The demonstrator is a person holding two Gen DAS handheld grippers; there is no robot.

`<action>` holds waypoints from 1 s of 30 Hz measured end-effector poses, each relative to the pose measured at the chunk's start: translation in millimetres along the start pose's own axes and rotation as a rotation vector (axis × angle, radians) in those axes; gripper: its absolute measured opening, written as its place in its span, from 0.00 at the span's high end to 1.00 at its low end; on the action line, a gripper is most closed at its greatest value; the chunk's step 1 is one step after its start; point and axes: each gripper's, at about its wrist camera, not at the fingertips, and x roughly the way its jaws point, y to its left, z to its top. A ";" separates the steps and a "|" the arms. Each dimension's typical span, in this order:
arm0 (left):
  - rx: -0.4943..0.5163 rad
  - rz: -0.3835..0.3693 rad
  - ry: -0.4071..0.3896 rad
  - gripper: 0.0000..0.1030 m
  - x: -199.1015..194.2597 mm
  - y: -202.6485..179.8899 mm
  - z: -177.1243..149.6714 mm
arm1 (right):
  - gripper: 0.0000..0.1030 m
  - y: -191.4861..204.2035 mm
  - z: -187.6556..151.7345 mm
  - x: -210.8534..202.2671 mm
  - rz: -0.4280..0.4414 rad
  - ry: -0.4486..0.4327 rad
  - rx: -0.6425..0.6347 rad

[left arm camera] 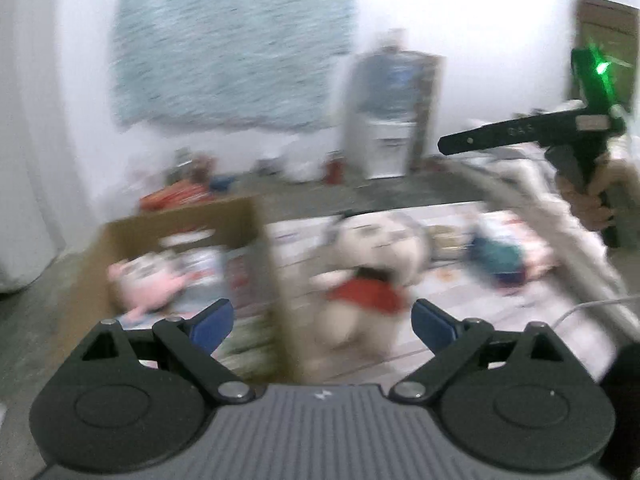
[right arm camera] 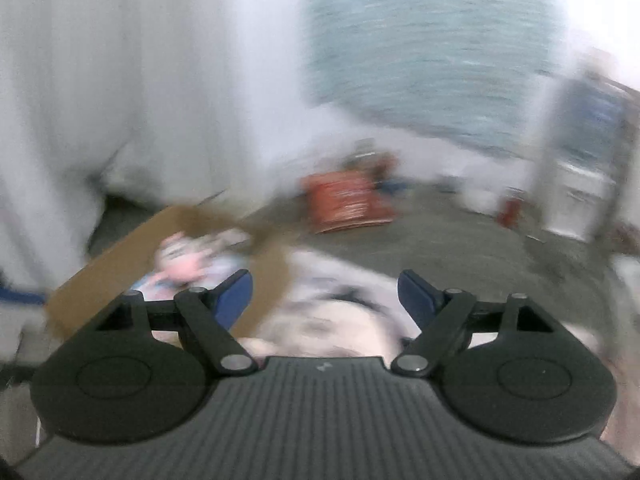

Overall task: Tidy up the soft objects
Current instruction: 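Move both tools back over the bed toward the gold packet and wipes, then grasp the gold packet with the left tool while the right grasps the white wipes pack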

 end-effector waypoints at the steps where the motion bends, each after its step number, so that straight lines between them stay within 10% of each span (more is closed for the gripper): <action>1: 0.006 -0.031 -0.017 0.07 10.1 -16.6 2.4 | 0.22 -25.9 -10.7 -13.0 -0.043 -0.015 0.040; 9: 0.148 -0.188 0.007 0.32 139.8 -139.8 14.2 | 0.23 -161.7 -112.4 -22.1 -0.193 0.073 0.228; 16: 0.127 -0.181 0.009 0.36 220.1 -182.9 45.7 | 0.22 -145.9 -148.3 23.6 -0.182 0.119 0.035; 21: 0.109 -0.197 -0.009 0.34 227.4 -186.3 47.7 | 0.19 -125.6 -155.4 63.0 -0.356 0.117 -0.112; 23: 0.103 -0.186 -0.014 0.34 230.3 -186.6 45.9 | 0.48 -130.4 -159.2 78.1 -0.310 0.158 -0.094; 30: 0.089 -0.145 0.032 0.34 233.6 -167.7 39.2 | 0.66 -120.1 -171.6 69.4 -0.303 0.173 -0.038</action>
